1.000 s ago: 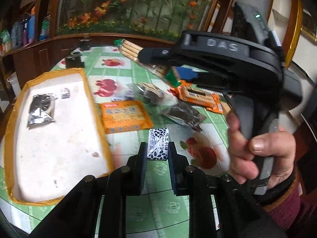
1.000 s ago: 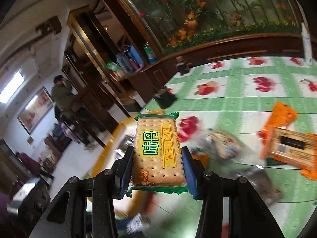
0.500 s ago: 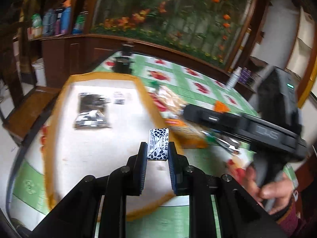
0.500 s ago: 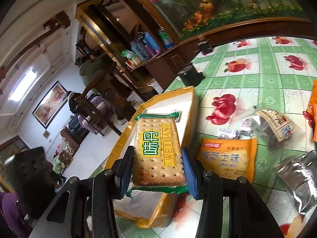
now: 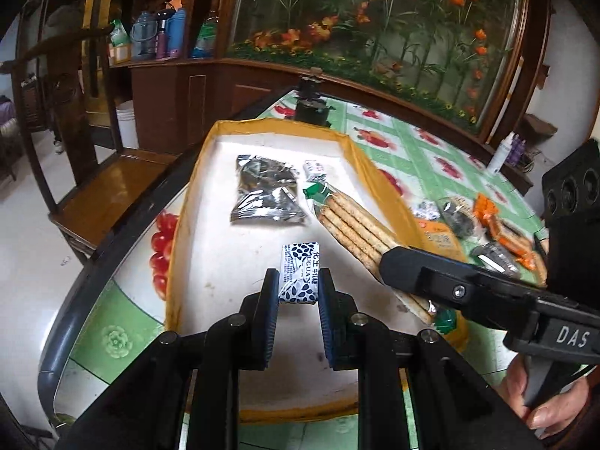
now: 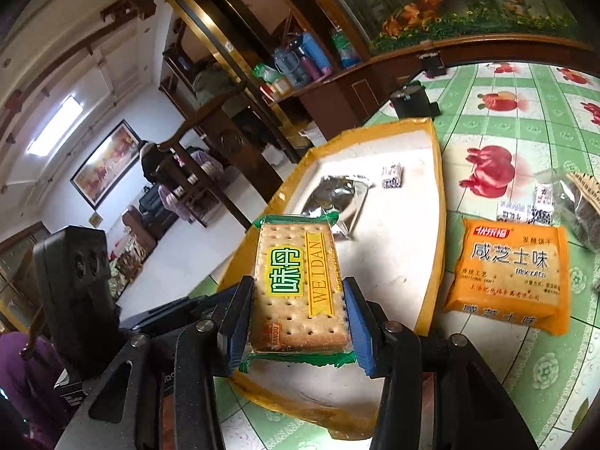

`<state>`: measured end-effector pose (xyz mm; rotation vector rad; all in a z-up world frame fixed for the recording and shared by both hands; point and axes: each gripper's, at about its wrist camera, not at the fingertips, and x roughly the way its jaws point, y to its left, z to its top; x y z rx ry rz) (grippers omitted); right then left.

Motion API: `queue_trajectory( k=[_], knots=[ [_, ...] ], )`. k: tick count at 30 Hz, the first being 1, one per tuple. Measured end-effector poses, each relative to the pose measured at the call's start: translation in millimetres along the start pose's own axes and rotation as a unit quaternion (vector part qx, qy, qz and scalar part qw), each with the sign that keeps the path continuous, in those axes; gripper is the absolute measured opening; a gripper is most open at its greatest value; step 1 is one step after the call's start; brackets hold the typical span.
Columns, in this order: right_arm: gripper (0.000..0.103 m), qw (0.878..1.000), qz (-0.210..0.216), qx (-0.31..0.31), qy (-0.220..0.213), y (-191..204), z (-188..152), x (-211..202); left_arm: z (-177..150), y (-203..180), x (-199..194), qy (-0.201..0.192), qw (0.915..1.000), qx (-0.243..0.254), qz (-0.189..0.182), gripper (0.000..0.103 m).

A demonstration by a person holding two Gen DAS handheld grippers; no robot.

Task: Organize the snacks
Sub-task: 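Lower the cracker pack into the lid with the right gripper while the left gripper carries the candy over it, then open the right gripper to release the cracker pack while the left gripper releases the cow-print candy into the lid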

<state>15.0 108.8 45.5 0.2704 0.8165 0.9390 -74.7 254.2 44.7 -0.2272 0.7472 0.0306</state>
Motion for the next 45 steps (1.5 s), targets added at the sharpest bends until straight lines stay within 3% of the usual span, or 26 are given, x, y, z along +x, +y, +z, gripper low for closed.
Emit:
queue_trajectory(
  k=[8, 21, 45],
  knots=[
    [0.051, 0.999, -0.030, -0.023, 0.005, -0.4, -3.8, 4.4, -6.2, -0.7, 10.1, 0.007, 0.9991, 0.014, 0.040, 0.019],
    [0.051, 0.992, -0.092, -0.091, 0.013, 16.2, -12.0, 12.0, -9.2, -7.1, 18.7, 0.027, 0.9983, 0.021, 0.047, 0.019],
    [0.051, 0.990, -0.103, -0.100, 0.015, 16.9, -14.8, 8.3, -11.9, -5.5, 21.3, 0.035, 0.9971, 0.028, 0.061, 0.020]
  ],
)
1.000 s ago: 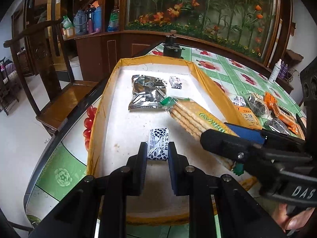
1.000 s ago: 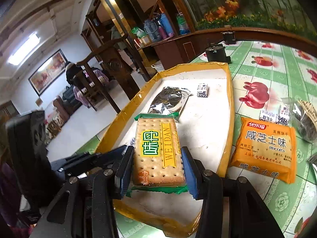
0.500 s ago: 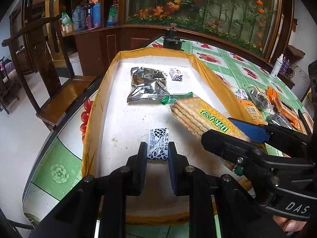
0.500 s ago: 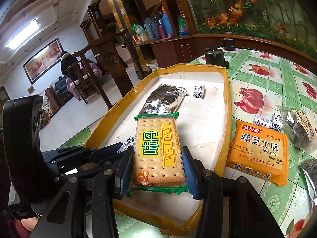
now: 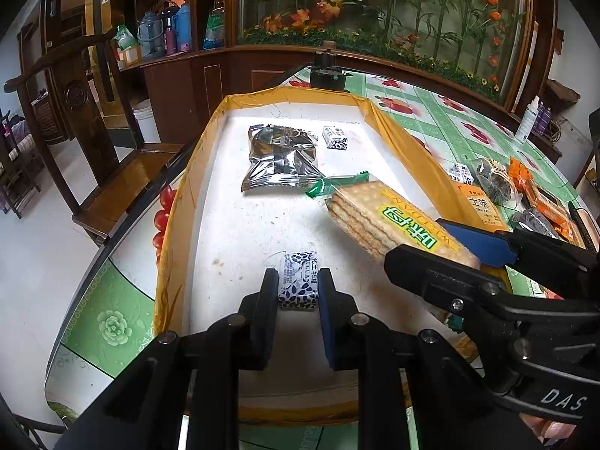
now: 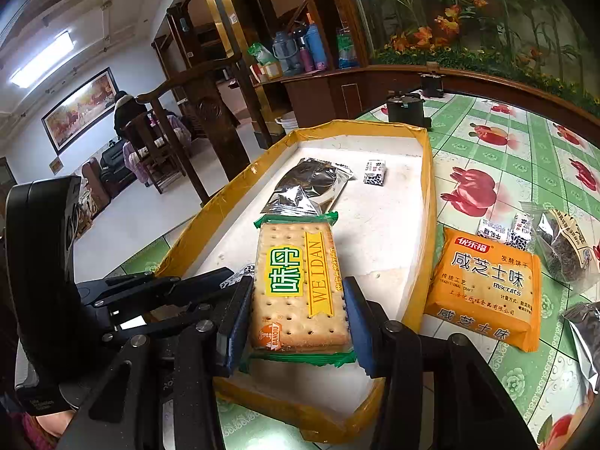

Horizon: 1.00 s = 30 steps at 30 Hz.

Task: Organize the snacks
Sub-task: 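Open the right gripper to release the cracker pack while the left gripper releases the cow-print candy into the lid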

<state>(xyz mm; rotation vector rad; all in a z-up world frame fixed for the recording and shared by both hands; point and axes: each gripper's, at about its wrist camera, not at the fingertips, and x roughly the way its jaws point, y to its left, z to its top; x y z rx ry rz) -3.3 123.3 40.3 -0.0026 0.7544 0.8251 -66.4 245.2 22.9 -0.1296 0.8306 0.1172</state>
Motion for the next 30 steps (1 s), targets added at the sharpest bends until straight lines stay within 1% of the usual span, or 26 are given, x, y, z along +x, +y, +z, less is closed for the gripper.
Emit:
queue_trajectory(
  k=[6, 10, 17, 20, 22, 27, 30],
  knots=[
    [0.051, 1.000, 0.000, 0.000, 0.000, -0.2, 0.0, -0.3, -0.2, -0.6, -0.4, 0.000, 1.0000, -0.001, 0.000, 0.021],
    [0.052, 1.000, 0.001, 0.001, 0.000, 0.7, 0.2, -0.2, -0.3, -1.0, -0.9, 0.000, 1.0000, -0.001, 0.000, 0.024],
    [0.052, 1.000, 0.008, 0.008, -0.002, -1.7, -1.0, -1.7, -2.8, -2.8, -0.7, -0.003, 1.0000, 0.000, 0.001, 0.026],
    [0.052, 1.000, 0.011, 0.015, -0.010, -3.9, -0.1, -6.7, -3.3, -3.6, -1.0, -0.001, 1.0000, 0.000, -0.001, 0.030],
    [0.052, 1.000, 0.016, 0.020, -0.016, -5.2, 0.2, -11.8, -3.3, -3.8, -2.5, -0.003, 1.0000, -0.002, -0.003, 0.035],
    [0.053, 0.999, 0.023, 0.027, -0.028, -6.8, 1.0, -19.7, -2.8, -3.4, -6.8, -0.011, 0.9999, -0.007, -0.009, 0.037],
    [0.056, 0.999, 0.020, 0.030, -0.031, -8.3, 1.7, -21.5, -3.2, -3.4, -8.1, -0.013, 0.9998, -0.008, -0.014, 0.039]
  ],
)
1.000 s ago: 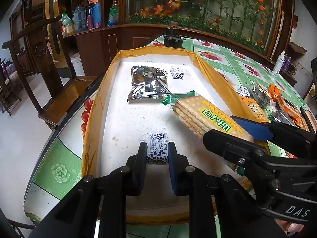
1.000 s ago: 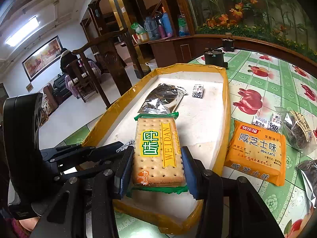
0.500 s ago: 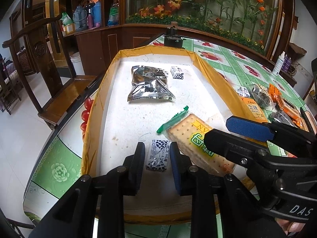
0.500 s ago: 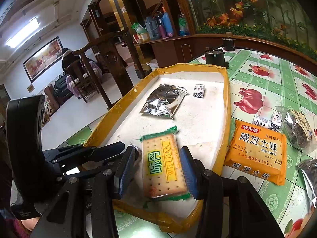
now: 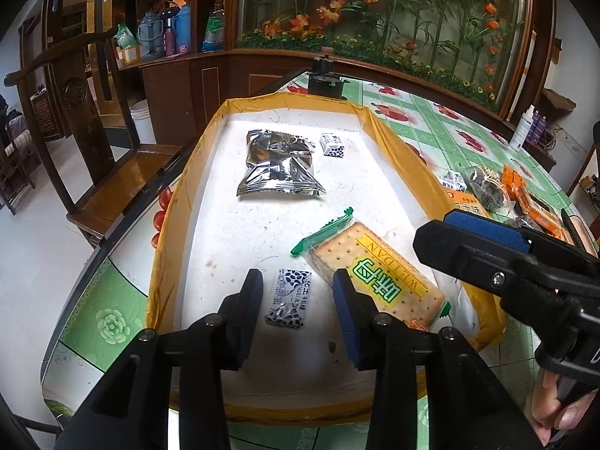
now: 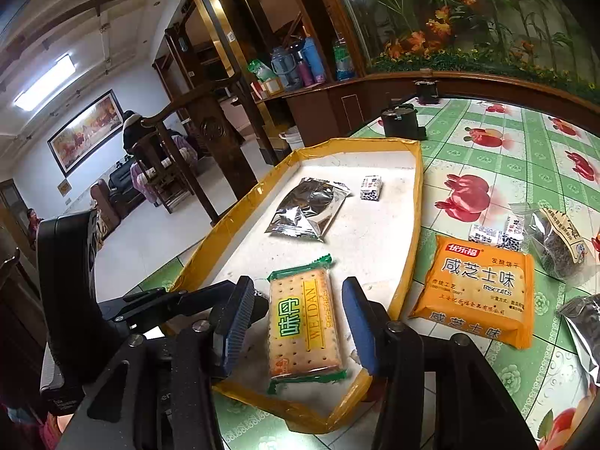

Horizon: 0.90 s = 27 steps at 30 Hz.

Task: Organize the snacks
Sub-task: 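Open the right gripper to release the cracker pack while the left gripper releases the cow-print candy into the lid, then move the right gripper to the orange cheese biscuit pack and grasp it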

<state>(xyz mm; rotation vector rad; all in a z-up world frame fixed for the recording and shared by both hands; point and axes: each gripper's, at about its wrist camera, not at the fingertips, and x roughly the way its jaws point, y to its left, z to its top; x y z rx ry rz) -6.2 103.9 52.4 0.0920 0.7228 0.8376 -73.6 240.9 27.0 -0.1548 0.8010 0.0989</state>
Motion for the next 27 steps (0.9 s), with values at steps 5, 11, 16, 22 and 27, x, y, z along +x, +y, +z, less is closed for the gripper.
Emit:
queue_trajectory(
  k=[5, 11, 16, 22, 27],
  knots=[
    [0.061, 1.000, 0.000, 0.012, -0.011, -5.0, 2.0, -6.8, 0.2, 1.1, -4.6, -0.012, 0.9999, -0.003, -0.002, 0.050],
    [0.063, 1.000, 0.000, 0.024, -0.020, -10.2, 4.2, -11.7, 1.7, 3.6, -8.5, -0.023, 0.9997, -0.012, -0.001, 0.068],
    [0.063, 0.999, 0.000, 0.031, -0.026, -14.3, 6.1, -16.8, 2.7, 3.7, -8.2, -0.024, 0.9997, -0.012, -0.002, 0.068],
    [0.064, 0.998, -0.011, 0.051, -0.042, -29.4, 11.7, -27.3, 2.2, 2.9, -10.1, -0.032, 0.9995, -0.009, 0.001, 0.071],
    [0.068, 0.995, -0.036, 0.068, -0.062, -48.2, 18.5, -41.5, 2.6, 2.9, -11.2, -0.036, 0.9993, -0.010, 0.002, 0.072]
  ],
)
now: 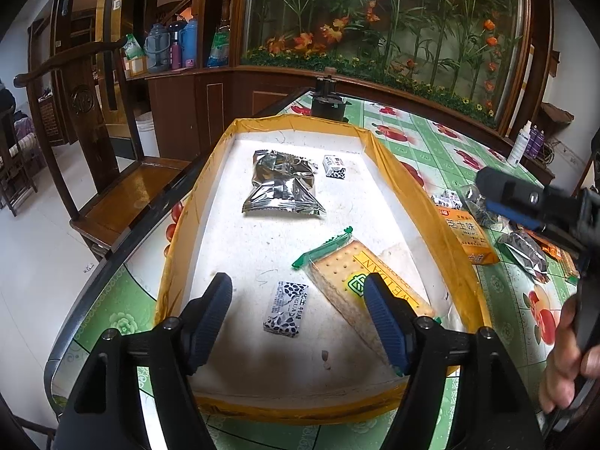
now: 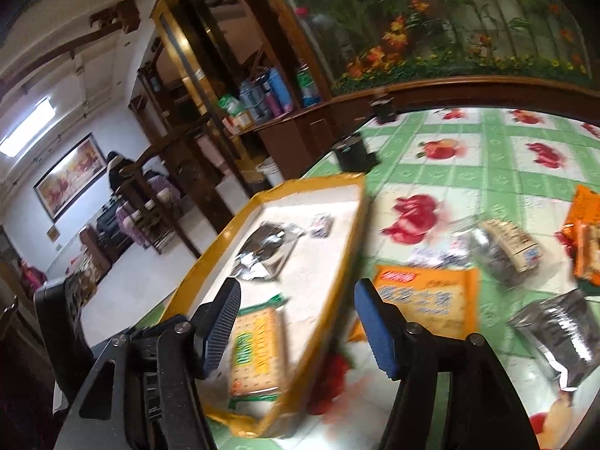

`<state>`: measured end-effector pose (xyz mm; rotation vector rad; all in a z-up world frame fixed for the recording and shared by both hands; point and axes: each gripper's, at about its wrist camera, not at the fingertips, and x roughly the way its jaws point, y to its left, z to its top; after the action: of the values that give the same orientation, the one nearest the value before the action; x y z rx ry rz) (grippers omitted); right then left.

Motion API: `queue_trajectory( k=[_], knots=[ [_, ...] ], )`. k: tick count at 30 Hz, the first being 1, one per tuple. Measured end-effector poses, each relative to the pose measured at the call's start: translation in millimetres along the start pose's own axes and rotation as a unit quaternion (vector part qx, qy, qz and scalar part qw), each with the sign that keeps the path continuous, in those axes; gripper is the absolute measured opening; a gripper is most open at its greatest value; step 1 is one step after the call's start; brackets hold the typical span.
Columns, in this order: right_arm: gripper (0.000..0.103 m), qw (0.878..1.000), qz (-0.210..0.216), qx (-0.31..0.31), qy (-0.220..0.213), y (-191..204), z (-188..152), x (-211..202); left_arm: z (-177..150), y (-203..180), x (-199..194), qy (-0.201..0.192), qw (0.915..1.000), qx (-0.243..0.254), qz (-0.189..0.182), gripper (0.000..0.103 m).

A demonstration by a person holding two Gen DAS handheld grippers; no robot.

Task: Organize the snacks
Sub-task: 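Move the right gripper to the orange cheese biscuit pack and grasp it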

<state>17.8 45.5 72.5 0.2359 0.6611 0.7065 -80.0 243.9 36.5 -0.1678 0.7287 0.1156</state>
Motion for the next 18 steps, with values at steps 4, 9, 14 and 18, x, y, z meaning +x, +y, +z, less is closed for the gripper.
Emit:
queue_trajectory(
  k=[4, 9, 14, 18],
  knots=[
    [0.070, 0.999, -0.012, 0.036, -0.012, -26.2, 9.9, -10.4, -0.6, 0.2, -0.4, -0.001, 1.0000, 0.001, -0.001, 0.072],
    [0.070, 0.995, -0.032, 0.088, -0.026, -59.6, 18.8, -24.6, -1.3, 0.6, -2.0, -0.002, 1.0000, -0.001, -0.005, 0.073],
    [0.070, 0.992, -0.028, 0.124, 0.003, -80.9, 19.7, -17.2, -1.1, 1.2, -9.2, -0.019, 0.9998, -0.004, 0.001, 0.073],
    [0.070, 0.991, -0.027, 0.128, 0.027, -85.1, 16.5, -3.6, -1.1, -3.0, -13.4, -0.021, 0.9997, 0.001, -0.009, 0.073]
  ],
)
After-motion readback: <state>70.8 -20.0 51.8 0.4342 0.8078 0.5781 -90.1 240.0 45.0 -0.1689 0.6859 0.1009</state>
